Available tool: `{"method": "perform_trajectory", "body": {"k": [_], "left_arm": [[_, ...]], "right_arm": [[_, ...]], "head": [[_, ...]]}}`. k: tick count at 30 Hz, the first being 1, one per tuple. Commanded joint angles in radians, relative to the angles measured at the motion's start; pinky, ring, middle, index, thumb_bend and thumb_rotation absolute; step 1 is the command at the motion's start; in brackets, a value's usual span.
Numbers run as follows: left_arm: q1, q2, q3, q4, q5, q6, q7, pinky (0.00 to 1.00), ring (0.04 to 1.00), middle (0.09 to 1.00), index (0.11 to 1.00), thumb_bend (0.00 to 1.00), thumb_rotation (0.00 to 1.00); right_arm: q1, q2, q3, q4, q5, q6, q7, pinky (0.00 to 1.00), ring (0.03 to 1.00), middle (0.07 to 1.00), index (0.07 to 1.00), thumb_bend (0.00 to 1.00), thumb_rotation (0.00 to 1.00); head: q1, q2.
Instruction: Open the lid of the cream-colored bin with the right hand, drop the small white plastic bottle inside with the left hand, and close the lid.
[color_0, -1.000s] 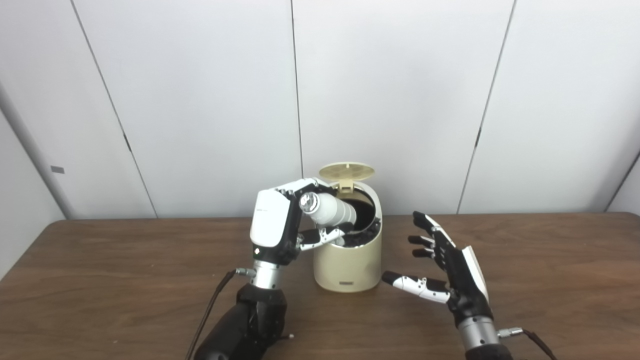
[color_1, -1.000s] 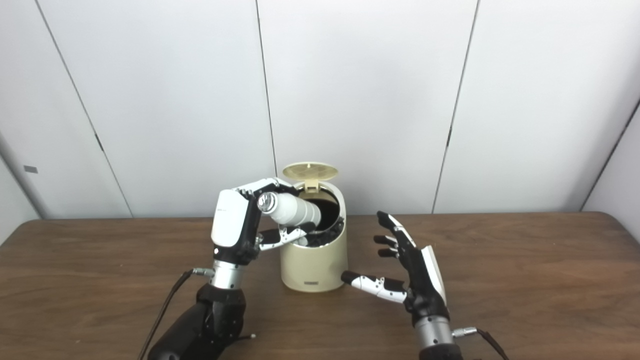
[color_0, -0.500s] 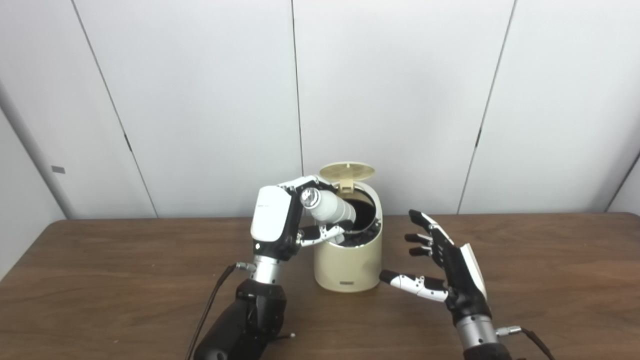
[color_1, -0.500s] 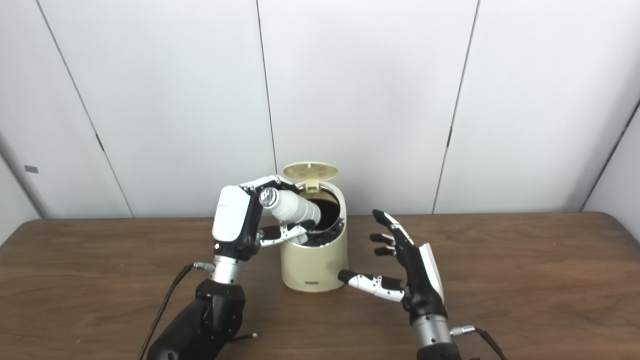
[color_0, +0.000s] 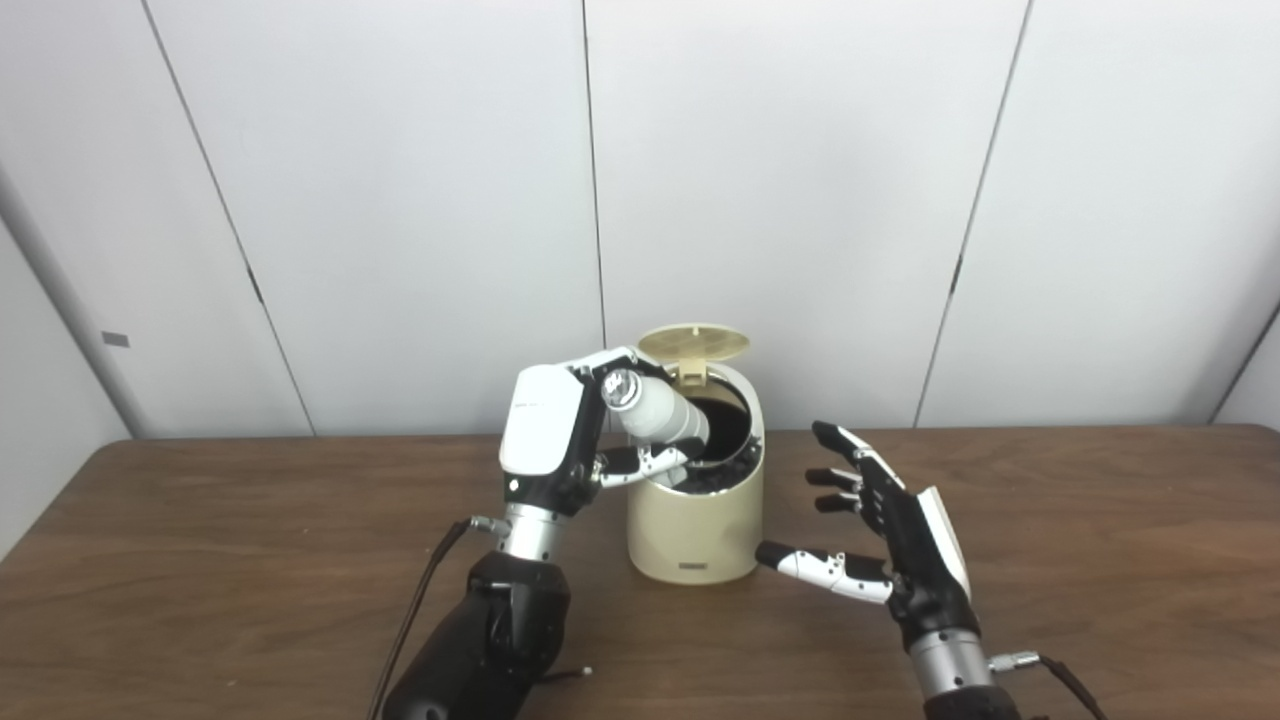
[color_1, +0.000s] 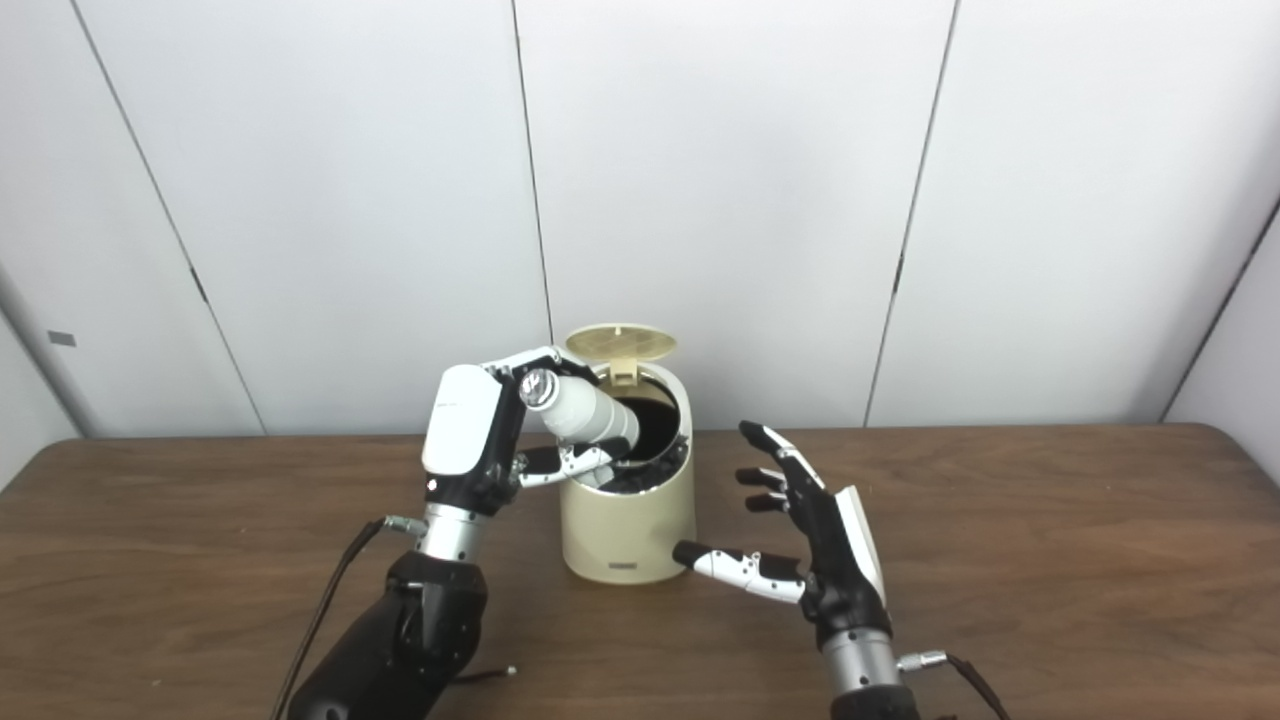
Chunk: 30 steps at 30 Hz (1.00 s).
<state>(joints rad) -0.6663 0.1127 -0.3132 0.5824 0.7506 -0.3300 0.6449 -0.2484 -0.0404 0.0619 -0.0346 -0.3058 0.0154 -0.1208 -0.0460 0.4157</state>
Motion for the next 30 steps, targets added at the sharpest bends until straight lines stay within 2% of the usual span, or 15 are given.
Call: {"method": "perform_trajectory", "body": {"k": [1,3,6,30], "left_arm": [[-0.021,0.012,0.009,-0.033,0.003,0.006,-0.008,0.45,0.513,0.569,0.597,0.81,0.09],[-0.019,0.013,0.009,-0.040,0.003,0.011,-0.013,0.46,0.516,0.573,0.618,0.87,0.11],[-0.018,0.014,0.009,-0.041,0.006,0.008,-0.015,0.46,0.519,0.576,0.624,0.89,0.12],[-0.017,0.014,0.012,-0.046,0.009,0.017,-0.036,0.46,0.522,0.584,0.634,0.89,0.20]], "right_arm": [[-0.036,0.008,0.001,-0.030,-0.011,-0.019,-0.012,0.65,0.748,0.875,0.833,0.86,0.26],[-0.035,0.008,0.001,-0.038,-0.014,-0.009,-0.010,0.65,0.751,0.877,0.835,0.86,0.27],[-0.036,0.007,0.001,-0.037,-0.016,-0.011,-0.010,0.66,0.749,0.876,0.837,0.86,0.27],[-0.036,0.008,0.003,-0.046,-0.007,-0.001,0.000,0.65,0.733,0.866,0.833,0.86,0.26]], "head": [[0.000,0.004],[0.000,0.004],[0.000,0.004],[0.009,0.016]]}}
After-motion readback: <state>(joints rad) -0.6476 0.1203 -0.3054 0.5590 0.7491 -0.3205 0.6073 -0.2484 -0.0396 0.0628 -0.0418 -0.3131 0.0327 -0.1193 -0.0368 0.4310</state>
